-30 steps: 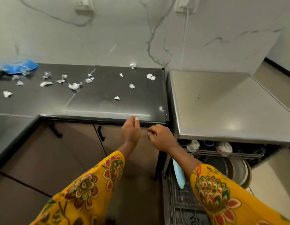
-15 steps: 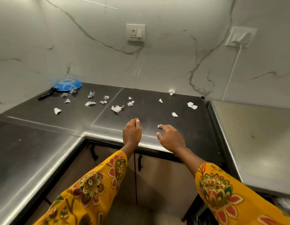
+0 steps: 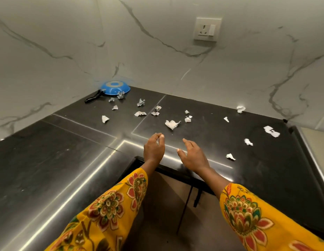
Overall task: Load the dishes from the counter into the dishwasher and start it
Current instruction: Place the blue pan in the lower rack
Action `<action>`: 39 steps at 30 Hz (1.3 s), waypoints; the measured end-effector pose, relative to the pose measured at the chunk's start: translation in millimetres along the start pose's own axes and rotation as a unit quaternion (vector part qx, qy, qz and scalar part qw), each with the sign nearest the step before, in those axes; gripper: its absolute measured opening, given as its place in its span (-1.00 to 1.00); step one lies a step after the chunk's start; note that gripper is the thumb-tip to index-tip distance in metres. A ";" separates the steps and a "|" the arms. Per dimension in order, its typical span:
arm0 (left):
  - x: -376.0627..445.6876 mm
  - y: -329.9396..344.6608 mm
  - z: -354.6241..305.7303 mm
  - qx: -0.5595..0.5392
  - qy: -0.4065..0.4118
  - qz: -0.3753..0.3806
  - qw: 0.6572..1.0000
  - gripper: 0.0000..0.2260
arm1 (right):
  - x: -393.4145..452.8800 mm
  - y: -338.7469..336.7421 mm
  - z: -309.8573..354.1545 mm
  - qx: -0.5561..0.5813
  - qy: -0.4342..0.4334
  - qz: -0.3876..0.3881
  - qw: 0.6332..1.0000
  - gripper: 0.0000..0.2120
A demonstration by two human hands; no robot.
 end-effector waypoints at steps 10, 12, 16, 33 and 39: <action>66.6 -49.4 65.9 0.051 -0.063 -0.028 0.996 -0.60 | 83.9 71.5 80.8 0.009 -0.087 0.068 0.994 -0.51; 86.7 -60.2 70.3 0.066 -0.063 -0.031 0.995 -0.58 | 107.0 82.8 95.7 0.019 -0.099 0.081 0.992 -0.49; 129.8 -85.2 79.4 0.096 -0.063 -0.041 0.993 -0.57 | 154.5 103.2 126.4 0.048 -0.118 0.095 0.987 -0.49; 304.6 -138.2 127.9 0.138 -0.106 -0.098 0.980 -0.55 | 343.8 165.4 224.7 0.127 -0.169 0.125 0.969 -0.49; 365.0 -149.4 142.3 0.168 -0.115 -0.106 0.973 -0.57 | 398.1 181.2 242.4 0.136 -0.169 0.125 0.968 -0.47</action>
Point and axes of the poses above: each hand's wrist, its own x-axis towards the middle knuckle, its own y-axis out of the palm, z = x × y, the point moved 10 cm from there along x, towards the middle knuckle, and after that the axes turned 12 degrees about -x, right-handed, at the moved point
